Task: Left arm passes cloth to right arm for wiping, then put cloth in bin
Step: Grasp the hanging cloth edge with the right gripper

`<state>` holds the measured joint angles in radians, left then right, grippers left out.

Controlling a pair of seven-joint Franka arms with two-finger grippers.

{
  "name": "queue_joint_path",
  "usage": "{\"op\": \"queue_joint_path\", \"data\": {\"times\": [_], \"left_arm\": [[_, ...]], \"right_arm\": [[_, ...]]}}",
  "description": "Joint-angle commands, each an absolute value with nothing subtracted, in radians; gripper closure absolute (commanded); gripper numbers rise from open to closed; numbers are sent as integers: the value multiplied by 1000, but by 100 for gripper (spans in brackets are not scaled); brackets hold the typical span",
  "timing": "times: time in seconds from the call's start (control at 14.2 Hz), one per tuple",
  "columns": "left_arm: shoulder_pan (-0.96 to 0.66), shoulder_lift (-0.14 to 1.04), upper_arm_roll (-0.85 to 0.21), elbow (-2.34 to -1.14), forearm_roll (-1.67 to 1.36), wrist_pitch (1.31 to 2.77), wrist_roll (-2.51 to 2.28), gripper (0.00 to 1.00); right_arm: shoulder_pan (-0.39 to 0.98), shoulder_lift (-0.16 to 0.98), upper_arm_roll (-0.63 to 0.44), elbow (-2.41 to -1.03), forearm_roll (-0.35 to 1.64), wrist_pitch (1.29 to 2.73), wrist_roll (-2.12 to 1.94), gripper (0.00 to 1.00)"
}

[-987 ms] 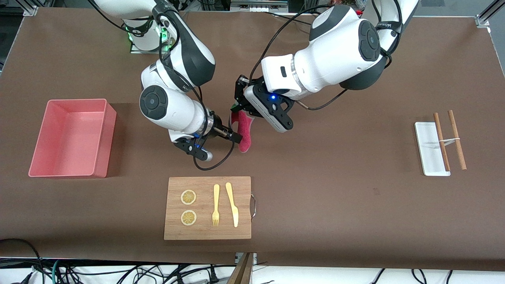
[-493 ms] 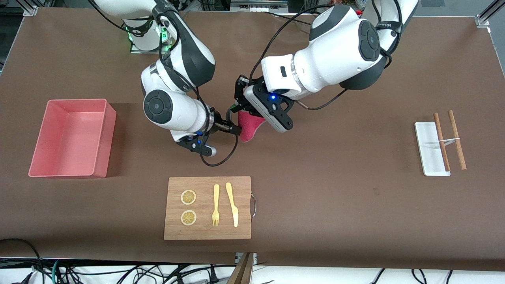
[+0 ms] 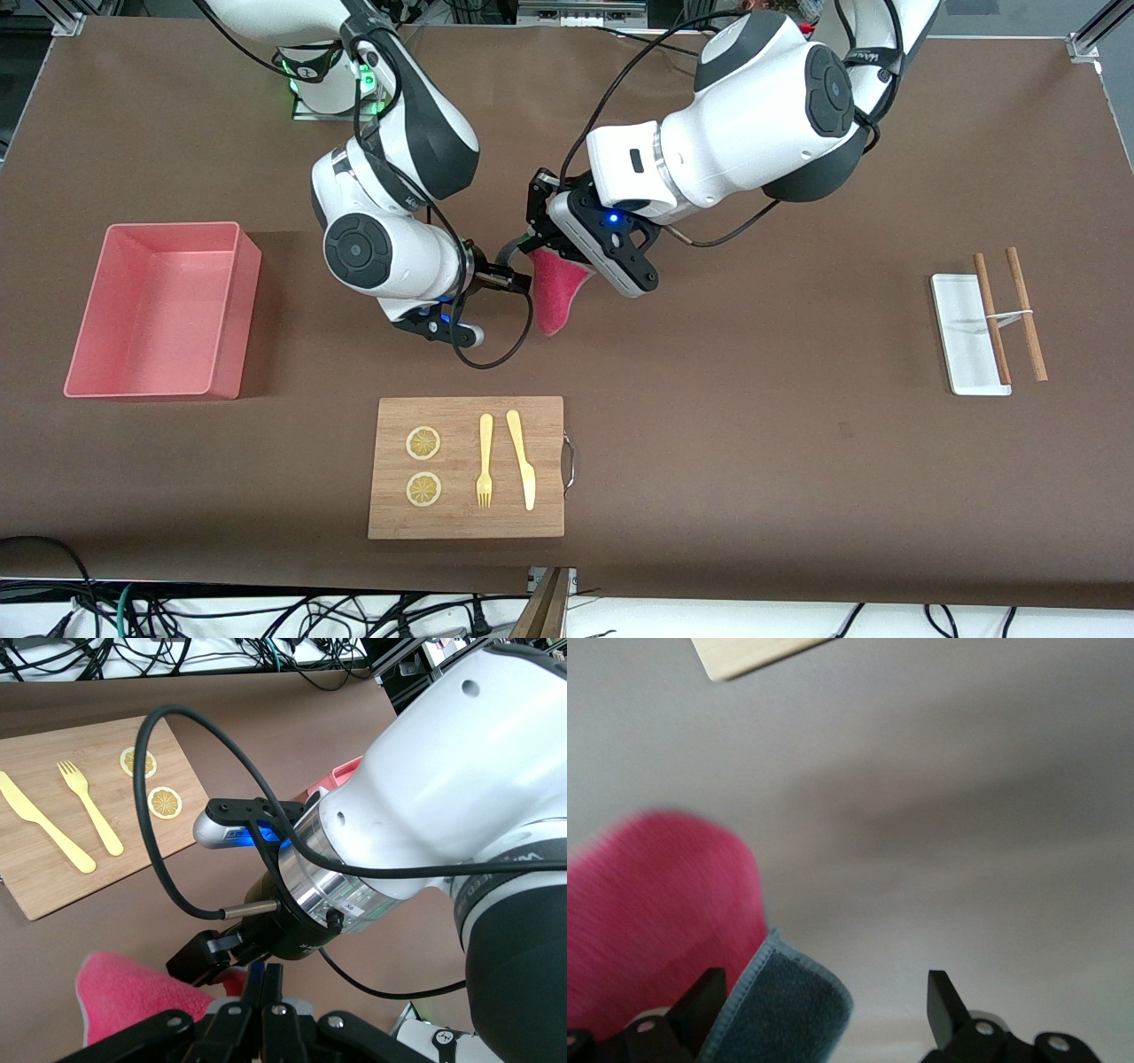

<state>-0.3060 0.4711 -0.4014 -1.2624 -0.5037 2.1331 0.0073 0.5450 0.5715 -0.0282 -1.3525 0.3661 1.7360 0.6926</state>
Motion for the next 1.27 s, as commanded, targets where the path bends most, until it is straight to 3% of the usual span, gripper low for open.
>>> {"op": "queue_joint_path", "data": {"times": [0.0, 0.14, 0.35, 0.42, 0.49, 0.63, 0.85, 1.2], "left_arm": [[-316, 489, -397, -1229, -548, 2137, 29, 100], [-316, 488, -397, -1229, -548, 2135, 29, 100], [-316, 488, -397, -1229, -548, 2135, 29, 100], [-316, 488, -397, -1229, -548, 2135, 29, 100], [-316, 488, -397, -1229, -548, 2135, 29, 100], [-316, 488, -397, -1229, -548, 2135, 31, 100], [-316, 488, -397, -1229, -548, 2135, 29, 100], [-316, 488, -397, -1229, -549, 2135, 29, 100]], "right_arm": [[541, 577, -25, -1344, 354, 1698, 670, 1], [537, 577, -23, -1342, 365, 1640, 667, 8], [517, 577, -20, -1342, 425, 1611, 670, 9], [515, 577, -21, -1341, 431, 1611, 670, 14], [509, 575, -20, -1339, 433, 1611, 669, 30], [502, 577, -20, -1336, 439, 1609, 670, 36], [465, 575, -21, -1336, 562, 1592, 684, 54], [428, 575, -23, -1333, 653, 1554, 810, 62]]}}
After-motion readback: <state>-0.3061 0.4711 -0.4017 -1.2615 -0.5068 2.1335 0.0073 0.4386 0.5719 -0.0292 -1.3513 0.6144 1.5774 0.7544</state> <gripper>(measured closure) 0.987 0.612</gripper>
